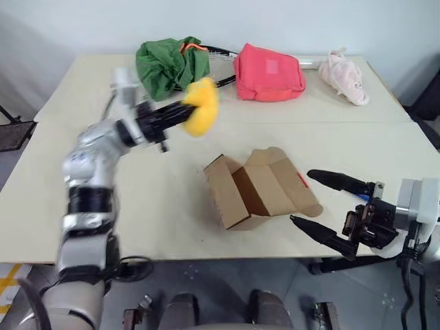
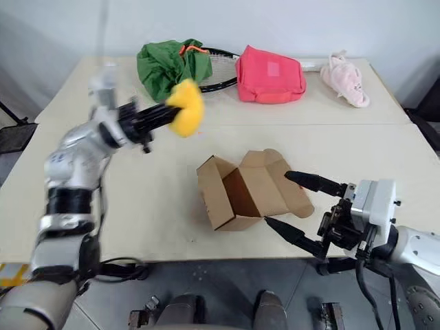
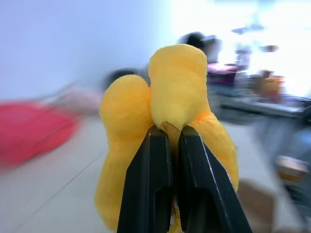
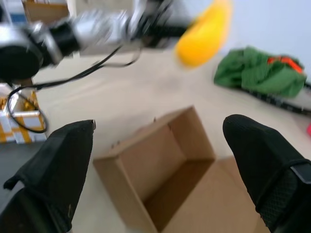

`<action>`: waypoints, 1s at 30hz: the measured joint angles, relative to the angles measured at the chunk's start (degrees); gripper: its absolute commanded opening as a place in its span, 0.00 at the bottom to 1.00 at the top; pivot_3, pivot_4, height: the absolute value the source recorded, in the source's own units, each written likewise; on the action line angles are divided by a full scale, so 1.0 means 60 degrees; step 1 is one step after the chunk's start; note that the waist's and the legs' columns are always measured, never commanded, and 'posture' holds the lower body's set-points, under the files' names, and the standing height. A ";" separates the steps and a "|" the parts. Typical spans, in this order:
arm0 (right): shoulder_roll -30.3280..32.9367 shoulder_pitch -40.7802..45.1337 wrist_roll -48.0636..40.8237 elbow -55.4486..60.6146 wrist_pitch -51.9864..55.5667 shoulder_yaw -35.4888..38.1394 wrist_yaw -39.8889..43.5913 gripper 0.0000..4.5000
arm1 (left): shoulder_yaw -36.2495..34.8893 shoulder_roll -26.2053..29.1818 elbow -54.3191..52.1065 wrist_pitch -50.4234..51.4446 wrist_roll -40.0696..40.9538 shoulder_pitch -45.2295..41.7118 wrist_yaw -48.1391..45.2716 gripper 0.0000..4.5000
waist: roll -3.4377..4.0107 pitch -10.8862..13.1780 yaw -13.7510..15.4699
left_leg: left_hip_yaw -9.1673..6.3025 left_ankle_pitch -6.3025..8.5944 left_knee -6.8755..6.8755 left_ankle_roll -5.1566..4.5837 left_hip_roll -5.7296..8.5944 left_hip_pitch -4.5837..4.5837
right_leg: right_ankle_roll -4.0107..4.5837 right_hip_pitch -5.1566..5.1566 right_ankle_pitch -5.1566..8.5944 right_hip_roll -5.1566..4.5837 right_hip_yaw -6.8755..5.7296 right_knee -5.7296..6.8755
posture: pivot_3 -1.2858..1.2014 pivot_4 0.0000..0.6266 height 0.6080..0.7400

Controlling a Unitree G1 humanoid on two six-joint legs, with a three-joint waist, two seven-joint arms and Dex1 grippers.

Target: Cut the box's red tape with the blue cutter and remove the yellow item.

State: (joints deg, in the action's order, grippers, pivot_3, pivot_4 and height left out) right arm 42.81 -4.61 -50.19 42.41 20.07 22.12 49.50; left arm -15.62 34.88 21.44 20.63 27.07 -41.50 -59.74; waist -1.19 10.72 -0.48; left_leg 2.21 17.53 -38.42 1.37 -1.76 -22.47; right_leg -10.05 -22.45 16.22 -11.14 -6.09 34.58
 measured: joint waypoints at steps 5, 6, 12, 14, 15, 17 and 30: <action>-0.0314 0.1064 0.0351 -0.0573 -0.0171 -0.1604 0.0724 1.00 | -0.1036 0.1464 -0.0459 -0.1398 -0.1122 0.3802 0.0646 0.00 | -0.0018 -0.0005 0.0136 | 0.0006 0.0011 0.0023 0.0019 0.0000 0.0020 | 0.0000 0.0009 0.0000 -0.0007 -0.0006 0.0000 | 0.52 0.24 1.00; -0.0476 0.1319 0.0555 -0.0772 -0.0363 -0.1926 0.0928 1.00 | -0.1199 0.1449 -0.0572 -0.1502 -0.1128 0.4201 0.0813 0.06 | -0.0021 -0.0005 0.0251 | 0.0005 0.0016 0.0007 0.0016 0.0000 0.0018 | 0.0000 0.0017 0.0000 -0.0009 -0.0006 -0.0007 | 0.52 0.24 1.00; -0.0841 0.2130 0.1430 -0.1879 -0.1037 -0.2980 0.1775 1.00 | -0.1527 0.1257 -0.1744 -0.1571 -0.1018 0.5008 0.1665 0.46 | -0.0028 -0.0008 0.0448 | 0.0007 0.0039 -0.0058 0.0012 -0.0001 0.0011 | 0.0002 0.0035 -0.0001 -0.0008 -0.0006 -0.0007 | 0.52 0.24 1.00; -0.0828 0.2075 0.1535 -0.2208 -0.1121 -0.2926 0.1950 1.00 | -0.1508 0.1174 -0.2082 -0.1421 -0.0876 0.5194 0.1706 0.60 | -0.0028 -0.0008 0.0382 | 0.0010 0.0045 -0.0055 0.0019 -0.0005 0.0011 | 0.0002 0.0017 -0.0001 -0.0006 -0.0006 0.0021 | 0.52 0.24 1.00; -0.0786 0.2003 0.1599 -0.2328 -0.1155 -0.2857 0.2027 1.00 | -0.1513 0.1152 -0.2233 -0.1309 -0.0755 0.5231 0.1706 0.67 | -0.0028 -0.0008 0.0352 | 0.0011 0.0047 -0.0054 0.0022 -0.0006 0.0010 | 0.0002 0.0010 -0.0001 -0.0006 -0.0006 0.0030 | 0.52 0.24 1.00; -0.0667 0.1813 0.1658 -0.2491 -0.1236 -0.2690 0.2114 1.00 | -0.1554 0.1186 -0.2559 -0.0963 -0.0417 0.5309 0.1653 0.80 | -0.0028 -0.0008 0.0307 | 0.0016 0.0047 -0.0044 0.0023 -0.0007 0.0014 | 0.0002 0.0008 -0.0001 -0.0006 -0.0006 0.0031 | 0.52 0.24 1.00; 0.0298 0.0894 0.1170 -0.2403 -0.0744 -0.0841 0.1983 1.00 | -0.4019 0.3604 -0.1803 -0.2067 -0.0338 0.8724 -0.1265 0.99 | -0.0018 -0.0006 0.0052 | 0.0111 0.0064 0.0056 0.0030 -0.0038 0.0063 | 0.0008 -0.0017 0.0002 -0.0005 -0.0008 -0.0024 | 0.52 0.24 1.00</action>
State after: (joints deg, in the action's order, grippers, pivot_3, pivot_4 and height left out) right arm 44.60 0.75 -43.17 27.99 15.60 17.08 61.40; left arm -39.73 56.51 10.62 8.23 25.04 10.85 -67.33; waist -1.30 10.68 -0.17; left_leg 2.88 17.92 -38.08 1.55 -1.99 -22.09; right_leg -10.01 -22.55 16.23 -11.17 -6.14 34.44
